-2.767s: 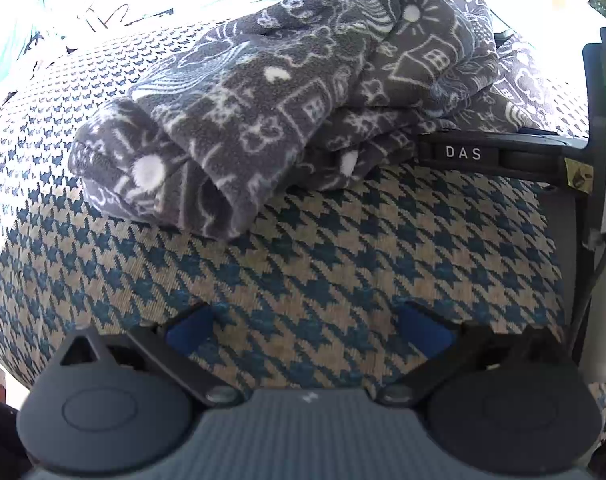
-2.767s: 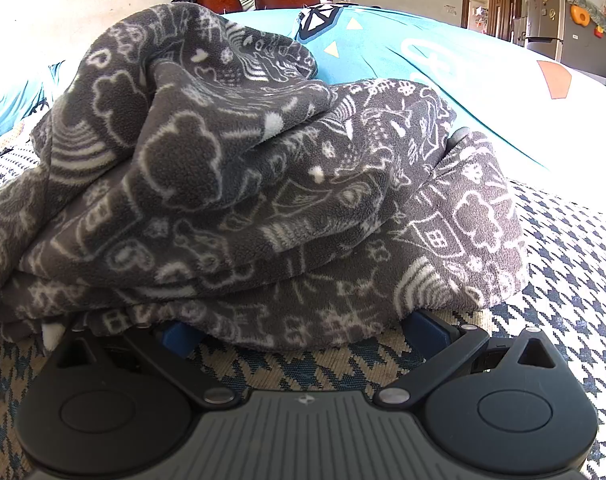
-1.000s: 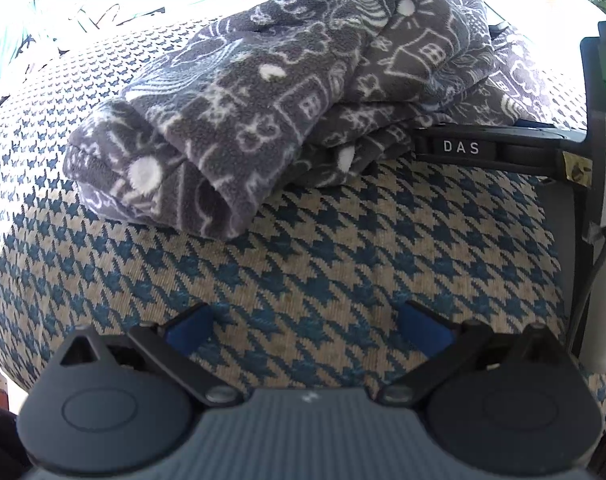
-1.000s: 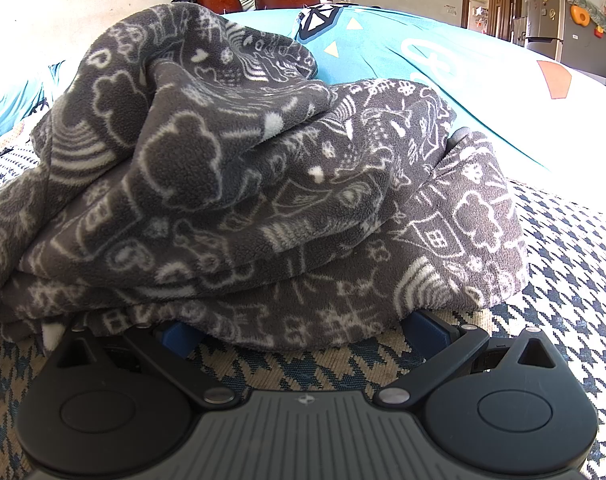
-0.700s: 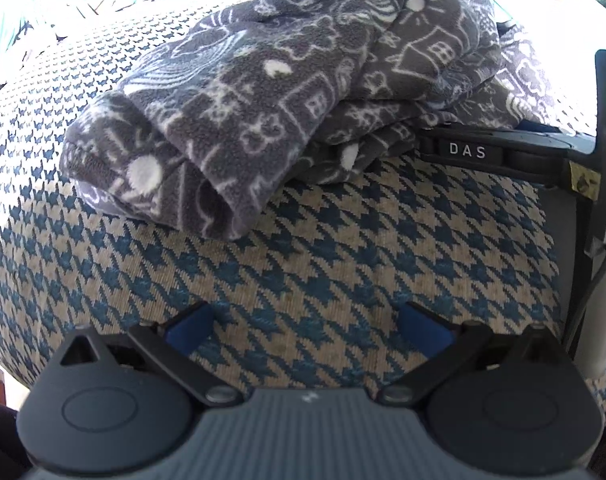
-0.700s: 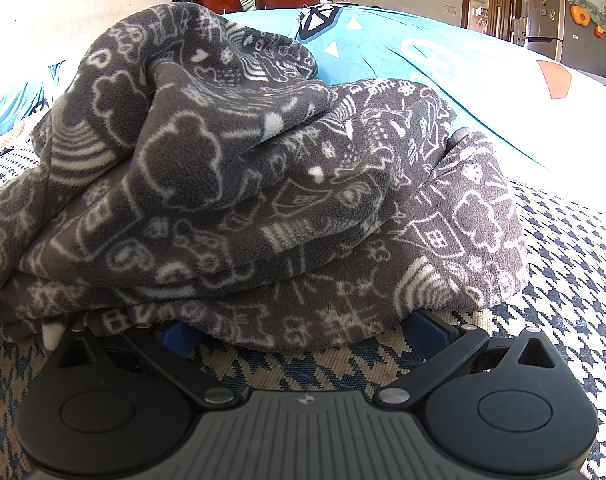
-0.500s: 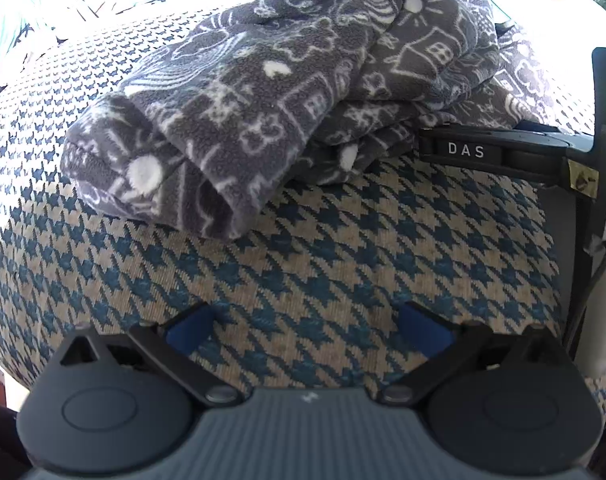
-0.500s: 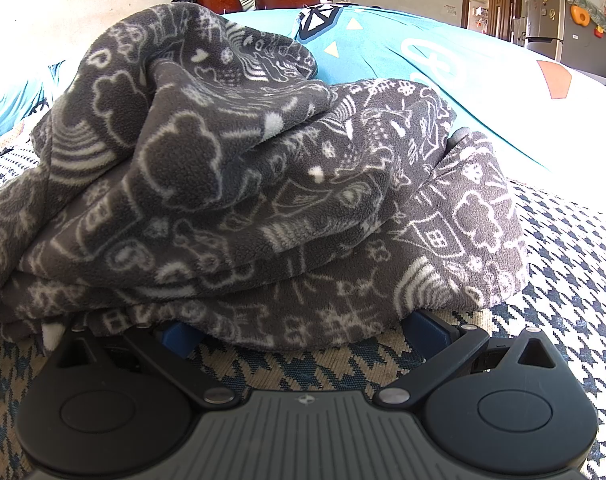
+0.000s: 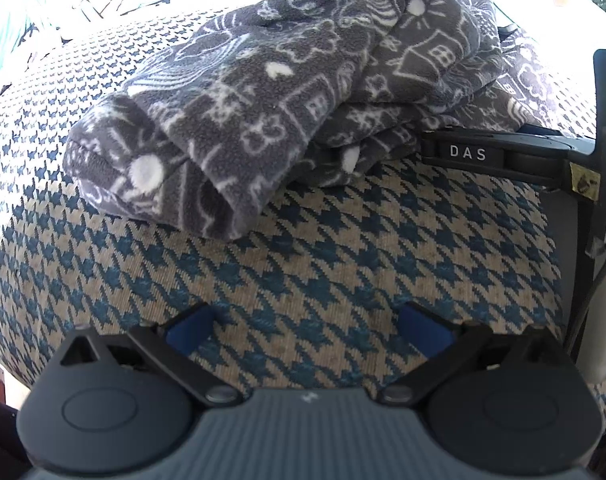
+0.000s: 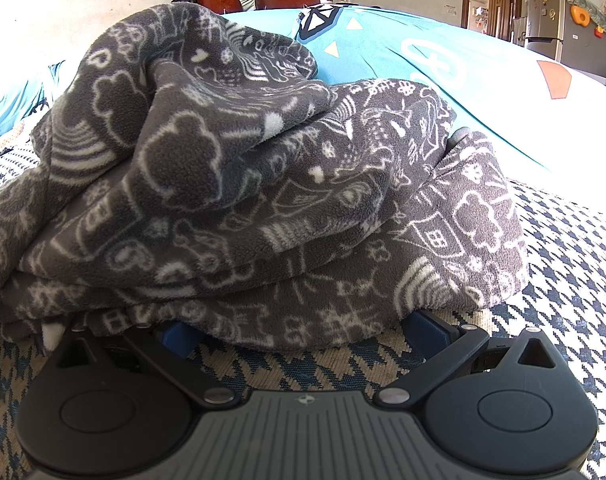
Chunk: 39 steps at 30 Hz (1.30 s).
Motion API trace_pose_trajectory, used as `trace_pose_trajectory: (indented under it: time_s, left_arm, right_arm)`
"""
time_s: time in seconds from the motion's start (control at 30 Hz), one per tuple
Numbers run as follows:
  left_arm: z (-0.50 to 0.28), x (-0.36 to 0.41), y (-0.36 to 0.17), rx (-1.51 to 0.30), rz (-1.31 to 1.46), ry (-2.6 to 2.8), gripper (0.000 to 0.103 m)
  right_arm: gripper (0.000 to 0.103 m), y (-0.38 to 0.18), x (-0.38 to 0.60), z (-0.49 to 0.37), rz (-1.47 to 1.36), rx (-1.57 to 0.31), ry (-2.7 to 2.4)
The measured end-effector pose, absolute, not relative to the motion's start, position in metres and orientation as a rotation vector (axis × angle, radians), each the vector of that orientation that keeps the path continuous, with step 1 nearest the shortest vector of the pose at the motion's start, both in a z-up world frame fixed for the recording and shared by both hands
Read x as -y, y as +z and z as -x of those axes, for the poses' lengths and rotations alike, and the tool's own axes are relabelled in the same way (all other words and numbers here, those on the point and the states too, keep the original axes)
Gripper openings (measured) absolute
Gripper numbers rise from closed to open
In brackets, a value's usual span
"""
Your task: Fold clothes
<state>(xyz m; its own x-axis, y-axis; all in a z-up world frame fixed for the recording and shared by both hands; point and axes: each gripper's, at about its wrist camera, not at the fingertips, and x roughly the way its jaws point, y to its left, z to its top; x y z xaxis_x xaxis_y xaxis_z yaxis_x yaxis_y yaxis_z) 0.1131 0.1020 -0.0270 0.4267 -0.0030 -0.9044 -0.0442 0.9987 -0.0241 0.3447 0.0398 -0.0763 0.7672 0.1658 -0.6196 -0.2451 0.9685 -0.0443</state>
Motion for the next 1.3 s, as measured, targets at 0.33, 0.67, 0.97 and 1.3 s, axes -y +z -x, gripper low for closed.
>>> trace_pose_trajectory:
  time_s: [0.33,0.67,0.97,1.3]
  left_arm:
    - [-0.150,-0.156,-0.027,-1.139,0.029,-0.010,0.103]
    - [-0.184,-0.210,-0.024,-1.139,0.020,0.007,0.103]
    - [-0.195,-0.171,-0.025,-1.099,0.002,0.001,0.103]
    - [-0.251,-0.176,-0.029,-1.113,0.019,0.037,0.103]
  right_arm:
    - [0.103,-0.076,-0.040,-0.345,0.125,-0.661,0.224]
    - [0.103,-0.076,-0.040,-0.345,0.125,-0.661,0.224]
    - [0.103,-0.076,-0.040,-0.346,0.124,-0.662,0.219]
    - [0.103,-0.068,-0.040,-0.325,0.083,-0.736,0.184]
